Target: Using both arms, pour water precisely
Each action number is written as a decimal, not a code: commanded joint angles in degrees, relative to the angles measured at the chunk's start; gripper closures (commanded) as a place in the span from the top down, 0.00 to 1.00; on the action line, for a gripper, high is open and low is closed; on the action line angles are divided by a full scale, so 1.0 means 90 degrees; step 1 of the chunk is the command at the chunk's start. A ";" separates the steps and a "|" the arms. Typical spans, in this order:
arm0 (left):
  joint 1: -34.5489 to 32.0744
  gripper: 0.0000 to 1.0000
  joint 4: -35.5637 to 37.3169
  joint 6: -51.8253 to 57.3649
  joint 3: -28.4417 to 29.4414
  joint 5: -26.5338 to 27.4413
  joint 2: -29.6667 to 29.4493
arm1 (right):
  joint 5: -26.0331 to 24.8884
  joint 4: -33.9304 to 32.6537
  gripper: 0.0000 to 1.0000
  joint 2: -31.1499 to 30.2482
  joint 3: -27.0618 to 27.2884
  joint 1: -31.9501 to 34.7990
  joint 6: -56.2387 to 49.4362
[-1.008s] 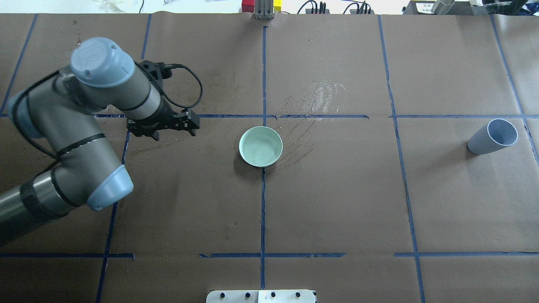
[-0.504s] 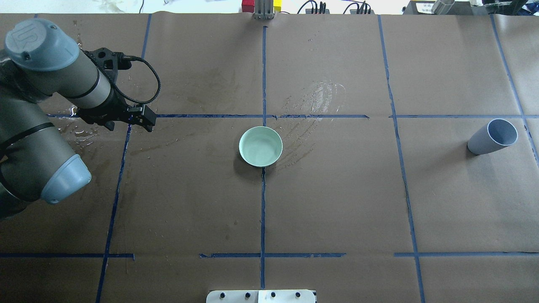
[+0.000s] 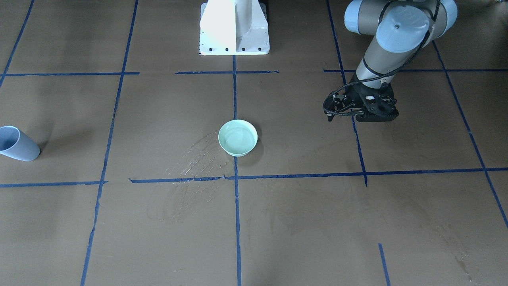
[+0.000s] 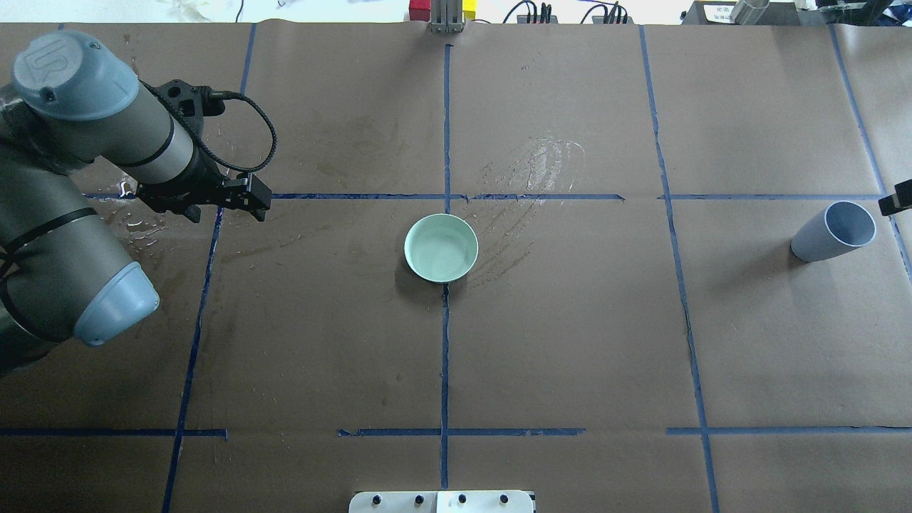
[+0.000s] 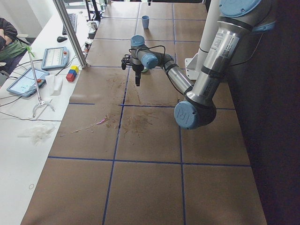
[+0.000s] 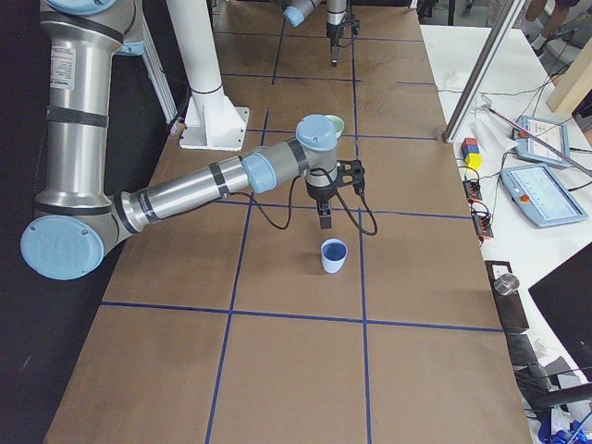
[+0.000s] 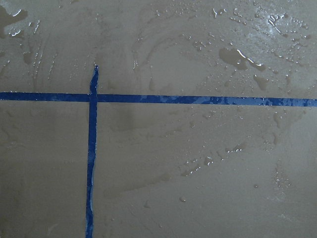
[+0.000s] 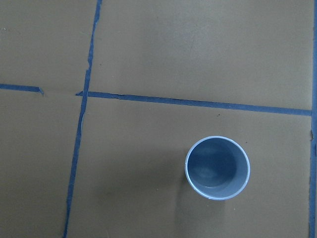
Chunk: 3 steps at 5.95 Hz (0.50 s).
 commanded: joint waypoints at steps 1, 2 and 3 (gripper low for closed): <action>0.0015 1.00 -0.0007 -0.0135 -0.0004 0.0000 -0.0031 | -0.1247 0.2250 0.99 -0.1030 0.0230 -0.0986 0.1626; 0.0035 1.00 -0.0007 -0.0146 -0.0004 0.0000 -0.0031 | -0.1855 0.2911 0.99 -0.1413 0.0230 -0.1291 0.1799; 0.0054 1.00 -0.0007 -0.0271 -0.0014 0.0000 -0.0040 | -0.2219 0.3701 0.99 -0.1765 0.0095 -0.1372 0.1994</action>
